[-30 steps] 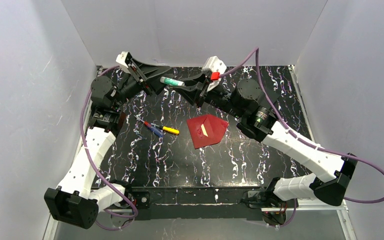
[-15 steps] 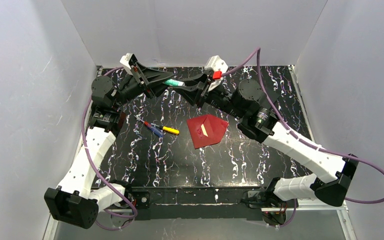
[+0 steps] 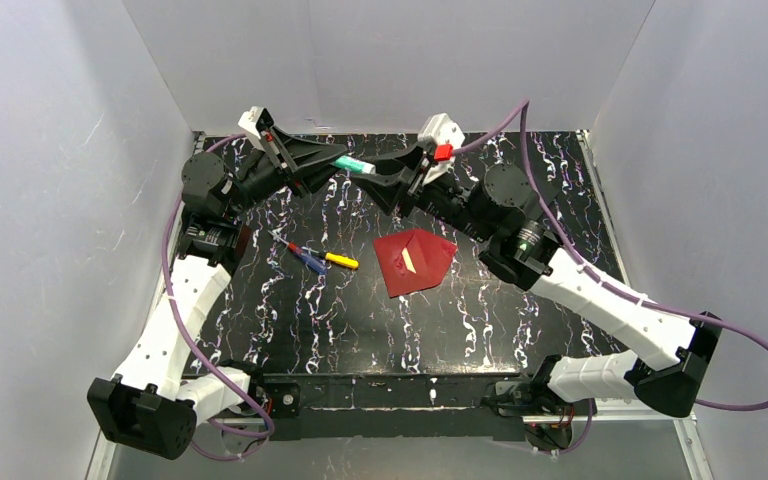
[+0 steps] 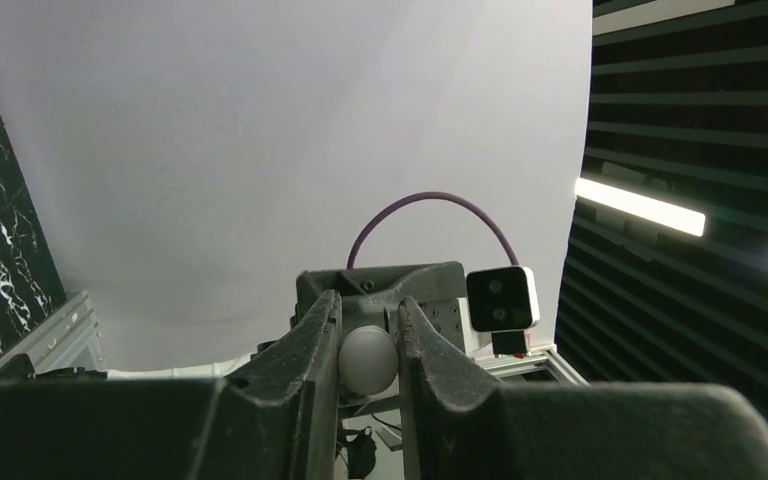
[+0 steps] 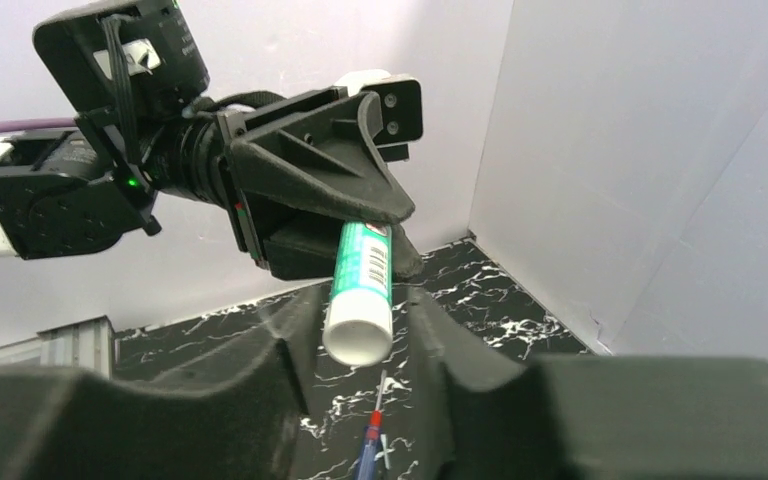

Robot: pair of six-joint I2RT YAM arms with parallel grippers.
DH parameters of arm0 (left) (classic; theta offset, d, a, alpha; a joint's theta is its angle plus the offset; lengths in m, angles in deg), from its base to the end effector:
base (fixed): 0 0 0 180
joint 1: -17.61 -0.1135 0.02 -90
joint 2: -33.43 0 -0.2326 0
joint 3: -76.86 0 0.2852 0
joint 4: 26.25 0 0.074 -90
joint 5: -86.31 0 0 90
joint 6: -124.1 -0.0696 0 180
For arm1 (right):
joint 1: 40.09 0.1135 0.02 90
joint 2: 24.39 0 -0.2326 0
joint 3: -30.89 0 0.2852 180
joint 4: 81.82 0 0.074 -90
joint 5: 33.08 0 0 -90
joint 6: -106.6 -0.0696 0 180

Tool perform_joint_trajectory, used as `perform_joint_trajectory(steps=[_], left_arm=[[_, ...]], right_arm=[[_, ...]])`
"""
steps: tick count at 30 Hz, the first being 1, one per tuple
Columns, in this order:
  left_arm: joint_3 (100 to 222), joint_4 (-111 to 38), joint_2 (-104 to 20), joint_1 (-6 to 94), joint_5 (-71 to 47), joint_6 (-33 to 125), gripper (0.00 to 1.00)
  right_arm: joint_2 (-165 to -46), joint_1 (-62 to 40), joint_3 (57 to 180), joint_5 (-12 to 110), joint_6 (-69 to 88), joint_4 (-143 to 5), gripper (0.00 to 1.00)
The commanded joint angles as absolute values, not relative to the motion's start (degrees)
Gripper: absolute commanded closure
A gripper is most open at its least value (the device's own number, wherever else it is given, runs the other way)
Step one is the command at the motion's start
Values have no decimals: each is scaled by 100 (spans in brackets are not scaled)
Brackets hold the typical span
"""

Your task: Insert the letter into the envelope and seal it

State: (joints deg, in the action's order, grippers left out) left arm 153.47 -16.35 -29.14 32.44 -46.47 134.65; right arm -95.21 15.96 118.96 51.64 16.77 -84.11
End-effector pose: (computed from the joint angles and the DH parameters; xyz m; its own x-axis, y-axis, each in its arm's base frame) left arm 0.2816 -0.1235 0.4399 -0.8464 -0.5223 -0.1036 0.2414 -0.2029 -0.9490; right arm 0.1907 0.2947 0.4657 0.1894 0.2760 -0.9423 -0.8739 0.4850 -0.0336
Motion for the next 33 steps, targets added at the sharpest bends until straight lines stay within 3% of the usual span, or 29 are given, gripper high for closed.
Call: perform_joint_trajectory(steps=[1, 4, 10, 16, 23, 30, 33], left_arm=[[15452, -1467, -2748, 3238, -4680, 13465, 100], [15415, -1467, -2735, 3233, -4634, 13596, 100], [15358, -1468, -2694, 3237, -4622, 13881, 100], [15223, -1458, -2651, 3236, -4550, 14260, 100], [15195, -1347, -2672, 3237, -4469, 14592, 100], [15226, -991, -2793, 3235, -4454, 14994, 100], [15158, -951, -2777, 3231, -4447, 15049, 100]], right_arm=[[-9446, 1598, 11640, 5085, 1638, -9077, 45], [-9538, 1598, 11452, 4960, 1878, -9632, 40], [-9822, 1598, 11347, 4785, 1975, -10679, 47], [-9905, 1598, 11388, 4832, 1949, -11244, 42], [-9929, 1598, 11446, 4901, 1997, -11306, 55], [-10138, 1598, 11501, 4743, 2080, -11178, 50], [-10195, 1598, 11587, 4743, 2084, -11210, 53]])
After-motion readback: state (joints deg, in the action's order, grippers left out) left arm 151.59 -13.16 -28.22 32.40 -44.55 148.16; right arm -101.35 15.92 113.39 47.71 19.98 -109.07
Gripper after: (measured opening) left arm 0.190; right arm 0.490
